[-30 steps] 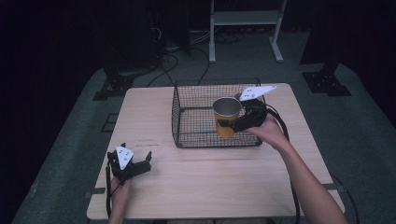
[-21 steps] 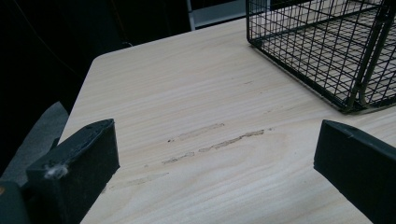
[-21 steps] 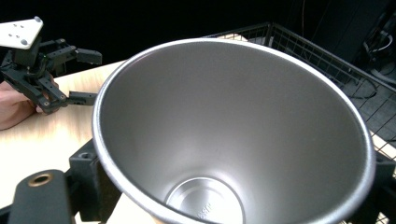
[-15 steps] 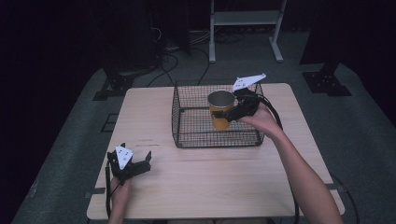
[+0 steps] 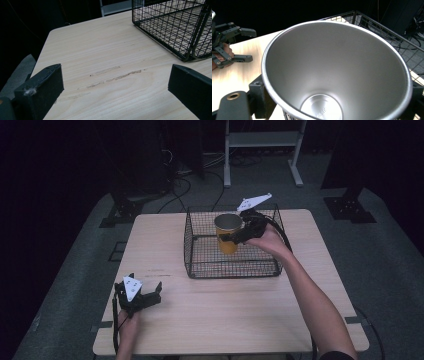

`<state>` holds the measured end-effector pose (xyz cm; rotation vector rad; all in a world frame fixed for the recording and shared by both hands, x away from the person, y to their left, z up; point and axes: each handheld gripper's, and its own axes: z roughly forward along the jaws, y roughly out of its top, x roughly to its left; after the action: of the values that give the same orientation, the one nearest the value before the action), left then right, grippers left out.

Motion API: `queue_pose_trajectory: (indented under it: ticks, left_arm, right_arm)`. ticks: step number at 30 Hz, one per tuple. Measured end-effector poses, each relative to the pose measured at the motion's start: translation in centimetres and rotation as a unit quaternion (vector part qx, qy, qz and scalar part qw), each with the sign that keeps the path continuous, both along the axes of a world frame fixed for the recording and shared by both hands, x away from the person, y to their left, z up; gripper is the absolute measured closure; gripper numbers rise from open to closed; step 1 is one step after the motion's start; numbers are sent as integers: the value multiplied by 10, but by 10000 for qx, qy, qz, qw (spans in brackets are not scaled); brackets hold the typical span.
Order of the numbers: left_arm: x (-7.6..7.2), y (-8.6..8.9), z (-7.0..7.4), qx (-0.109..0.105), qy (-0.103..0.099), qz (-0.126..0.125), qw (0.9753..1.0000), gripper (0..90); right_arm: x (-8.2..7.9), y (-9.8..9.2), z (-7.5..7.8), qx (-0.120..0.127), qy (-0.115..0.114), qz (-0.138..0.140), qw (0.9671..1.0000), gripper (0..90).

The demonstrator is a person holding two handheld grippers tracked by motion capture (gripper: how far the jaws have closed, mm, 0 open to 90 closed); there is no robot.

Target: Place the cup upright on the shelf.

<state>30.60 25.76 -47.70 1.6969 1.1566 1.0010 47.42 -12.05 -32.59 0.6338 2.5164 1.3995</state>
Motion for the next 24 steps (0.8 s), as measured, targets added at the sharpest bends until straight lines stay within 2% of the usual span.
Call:
queue_pose_trajectory:
  ticks: [10, 24]
  left_arm:
    - [0, 1, 0, -20, -2, -1, 10000, 0]
    - [0, 1, 0, -22, -3, -4, 10000, 0]
  right_arm:
    - [17, 8, -13, -9, 175, -1, 9998, 124]
    - [30, 10, -36, -146, 354, -157, 9991, 123]
